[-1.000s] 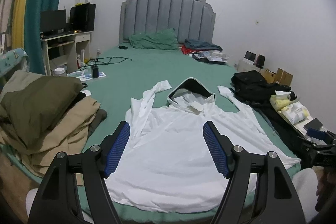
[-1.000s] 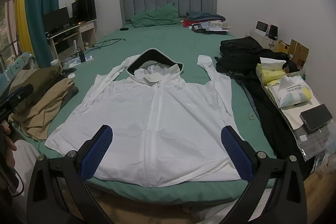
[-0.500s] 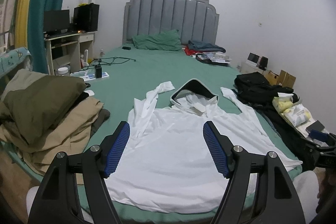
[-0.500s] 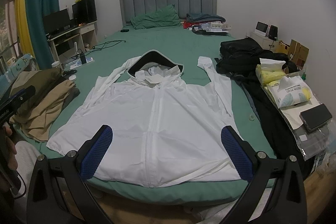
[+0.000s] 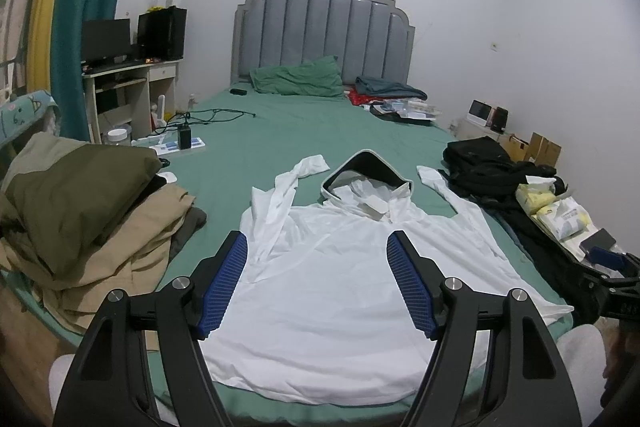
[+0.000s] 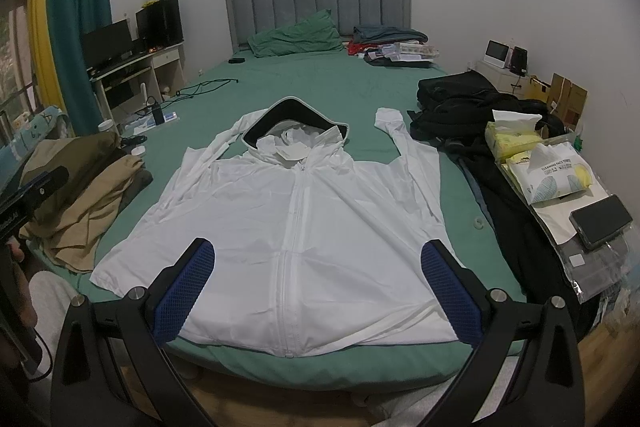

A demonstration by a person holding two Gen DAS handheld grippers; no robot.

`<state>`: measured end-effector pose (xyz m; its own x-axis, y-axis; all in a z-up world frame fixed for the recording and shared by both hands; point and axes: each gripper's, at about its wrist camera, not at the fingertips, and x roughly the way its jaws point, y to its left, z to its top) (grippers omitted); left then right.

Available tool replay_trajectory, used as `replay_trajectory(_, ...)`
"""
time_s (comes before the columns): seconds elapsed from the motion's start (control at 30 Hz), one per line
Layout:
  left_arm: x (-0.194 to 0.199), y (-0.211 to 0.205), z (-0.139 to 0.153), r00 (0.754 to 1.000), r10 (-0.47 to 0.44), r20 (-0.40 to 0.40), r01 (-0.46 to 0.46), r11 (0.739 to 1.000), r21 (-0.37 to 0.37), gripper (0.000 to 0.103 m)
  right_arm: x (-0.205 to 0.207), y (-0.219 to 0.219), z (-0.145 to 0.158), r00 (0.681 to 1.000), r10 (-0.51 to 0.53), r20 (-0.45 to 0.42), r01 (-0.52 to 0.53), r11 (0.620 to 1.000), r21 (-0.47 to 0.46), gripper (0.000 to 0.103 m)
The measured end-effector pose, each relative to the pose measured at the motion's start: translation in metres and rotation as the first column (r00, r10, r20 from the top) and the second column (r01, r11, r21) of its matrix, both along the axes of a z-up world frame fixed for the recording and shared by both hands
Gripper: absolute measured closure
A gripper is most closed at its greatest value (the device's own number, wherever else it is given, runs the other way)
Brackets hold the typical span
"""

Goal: Fold large clothes

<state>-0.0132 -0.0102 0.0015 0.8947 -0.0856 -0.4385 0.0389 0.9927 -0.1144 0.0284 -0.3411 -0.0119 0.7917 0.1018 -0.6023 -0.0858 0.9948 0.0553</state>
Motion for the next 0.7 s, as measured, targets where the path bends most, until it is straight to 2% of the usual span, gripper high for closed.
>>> replay_trajectory(0.27,-0.0001,0.0014,0.0020,1.000,0.020,-0.002,-0.020,1.000,-0.006,0.027,-0.0005,-0.0010,-0.0006,1.000,0.001,0.002,-0.001,1.000,0.002,0.001)
replay_trajectory(0.7,-0.0039,0.0025,0.0022,1.000,-0.003,0.010,0.003,1.000,-0.016,0.028,-0.0007,-0.0015,-0.0013,1.000,0.001,0.001,-0.001,1.000,0.003,0.001)
